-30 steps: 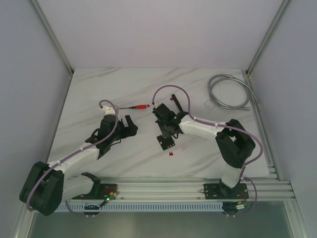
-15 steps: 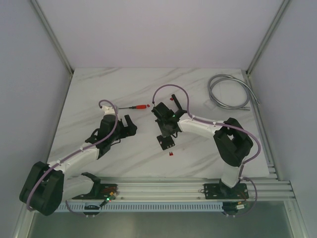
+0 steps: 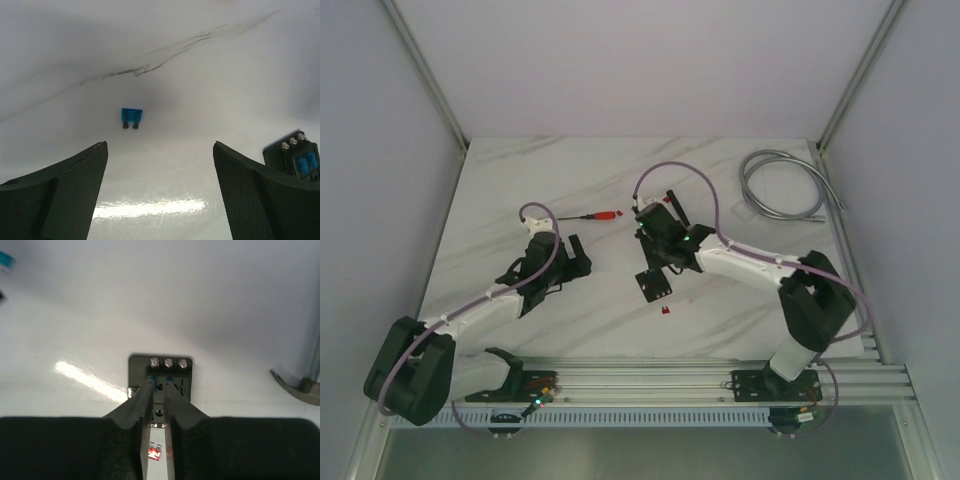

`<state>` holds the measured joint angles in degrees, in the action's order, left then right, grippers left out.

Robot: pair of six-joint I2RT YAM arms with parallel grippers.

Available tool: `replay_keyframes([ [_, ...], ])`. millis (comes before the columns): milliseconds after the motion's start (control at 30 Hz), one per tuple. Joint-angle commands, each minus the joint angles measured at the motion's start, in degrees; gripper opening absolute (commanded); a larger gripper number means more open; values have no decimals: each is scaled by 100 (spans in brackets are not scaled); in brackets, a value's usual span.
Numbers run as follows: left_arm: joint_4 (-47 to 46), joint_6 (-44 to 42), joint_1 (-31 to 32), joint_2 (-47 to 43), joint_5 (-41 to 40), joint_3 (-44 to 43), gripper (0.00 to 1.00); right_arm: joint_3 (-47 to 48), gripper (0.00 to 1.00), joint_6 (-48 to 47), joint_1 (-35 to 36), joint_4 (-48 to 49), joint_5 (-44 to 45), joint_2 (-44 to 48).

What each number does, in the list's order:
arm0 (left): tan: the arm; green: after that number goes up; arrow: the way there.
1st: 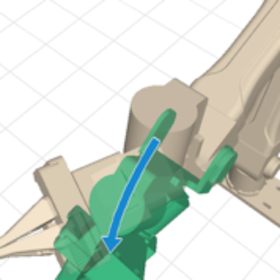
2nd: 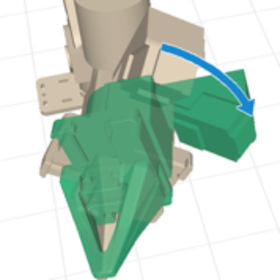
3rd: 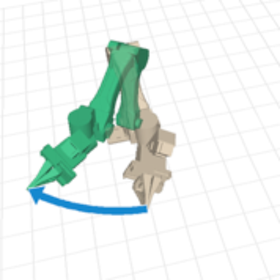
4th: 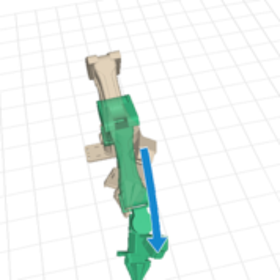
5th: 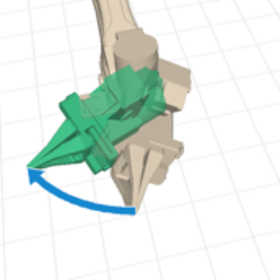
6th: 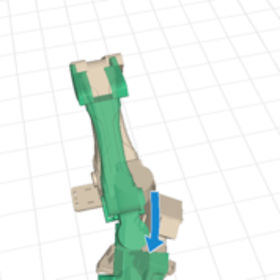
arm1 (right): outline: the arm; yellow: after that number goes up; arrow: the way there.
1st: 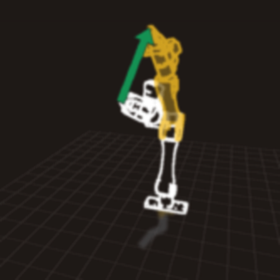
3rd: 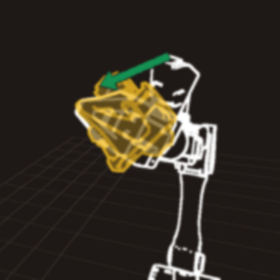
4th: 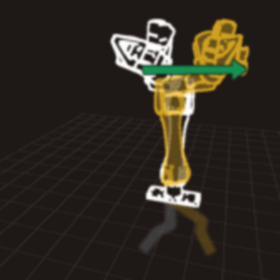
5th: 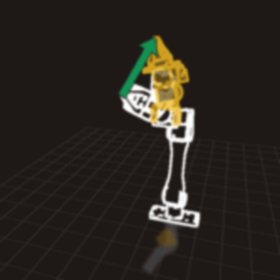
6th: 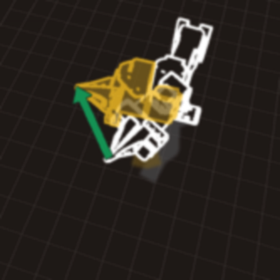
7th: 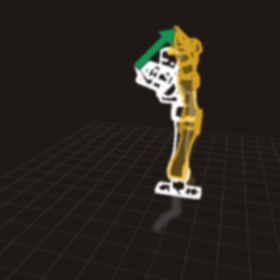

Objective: Snap on the fuse box
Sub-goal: Install the fuse at the fuse box base, then move the fuse to the center of the board.

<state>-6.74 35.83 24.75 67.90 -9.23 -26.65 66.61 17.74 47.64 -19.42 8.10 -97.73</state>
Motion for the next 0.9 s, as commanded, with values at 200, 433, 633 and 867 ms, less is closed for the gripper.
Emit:
replay_keyframes([
  [200, 659, 146, -33, 695, -886, -763, 82, -1211, 52, 20, -23, 1672, 957, 1338],
  [433, 1121, 115, -25, 1551, -1211, -1323, 61, -2103, 72, 81, -179, 2419, 1018, 1863],
  [633, 1375, 17, -23, 1909, -1273, -1594, 58, -2541, 87, 80, -343, 2733, 954, 2162],
  [867, 1545, -24, -7, 2254, -1082, -1769, 49, -2674, 90, 88, -437, 2819, 841, 2182],
])
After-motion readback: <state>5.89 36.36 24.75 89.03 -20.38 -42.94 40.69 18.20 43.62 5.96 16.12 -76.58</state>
